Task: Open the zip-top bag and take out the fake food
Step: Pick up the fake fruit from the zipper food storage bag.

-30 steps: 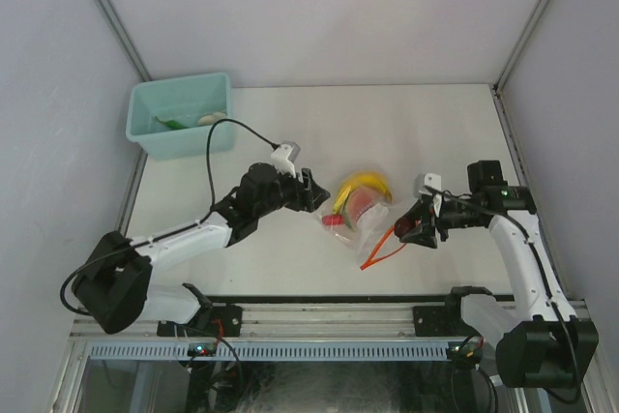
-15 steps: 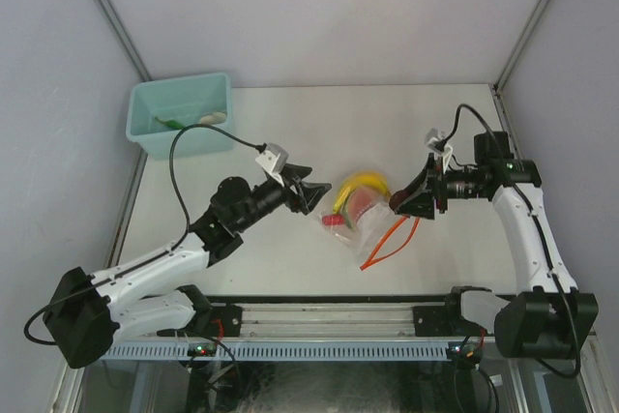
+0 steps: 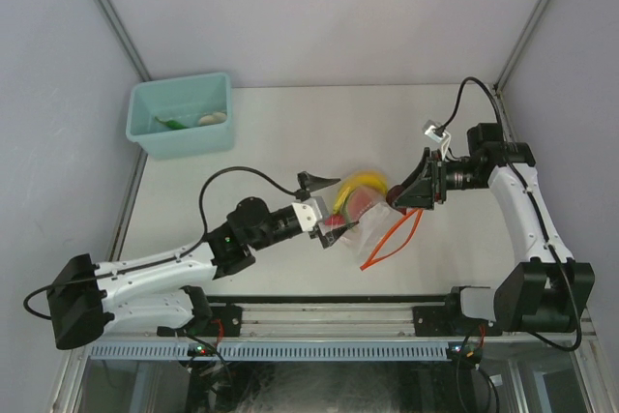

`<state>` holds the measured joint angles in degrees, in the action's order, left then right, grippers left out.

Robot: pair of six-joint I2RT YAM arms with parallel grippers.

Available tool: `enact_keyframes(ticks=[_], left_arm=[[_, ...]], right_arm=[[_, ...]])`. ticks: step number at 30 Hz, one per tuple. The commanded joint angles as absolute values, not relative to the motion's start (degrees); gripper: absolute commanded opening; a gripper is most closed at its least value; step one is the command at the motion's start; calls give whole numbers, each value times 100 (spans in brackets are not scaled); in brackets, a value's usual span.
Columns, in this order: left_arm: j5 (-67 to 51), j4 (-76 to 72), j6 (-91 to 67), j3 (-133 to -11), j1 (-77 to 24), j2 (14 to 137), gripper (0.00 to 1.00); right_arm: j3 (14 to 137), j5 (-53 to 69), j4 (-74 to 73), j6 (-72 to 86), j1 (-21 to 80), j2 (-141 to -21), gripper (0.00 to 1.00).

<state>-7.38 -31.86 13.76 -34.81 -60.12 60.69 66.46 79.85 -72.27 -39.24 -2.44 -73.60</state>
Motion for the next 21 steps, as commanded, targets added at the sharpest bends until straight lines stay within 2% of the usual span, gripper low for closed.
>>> enact_keyframes(ticks=[1, 10, 21], left_arm=[[-973, -2807, 2406, -4175, -6201, 6336, 100], [-1627, -1981, 3452, -4796, -6577, 6671, 100], [-1587, -1907, 3683, -5076, -6776, 6948, 97]], right_arm=[[6948, 8041, -7610, -4411, 176, -7395, 0], [7330, 7849, -8211, -5086, 936, -7717, 0], [7536, 7792, -8667, -5558, 1380, -7943, 0]])
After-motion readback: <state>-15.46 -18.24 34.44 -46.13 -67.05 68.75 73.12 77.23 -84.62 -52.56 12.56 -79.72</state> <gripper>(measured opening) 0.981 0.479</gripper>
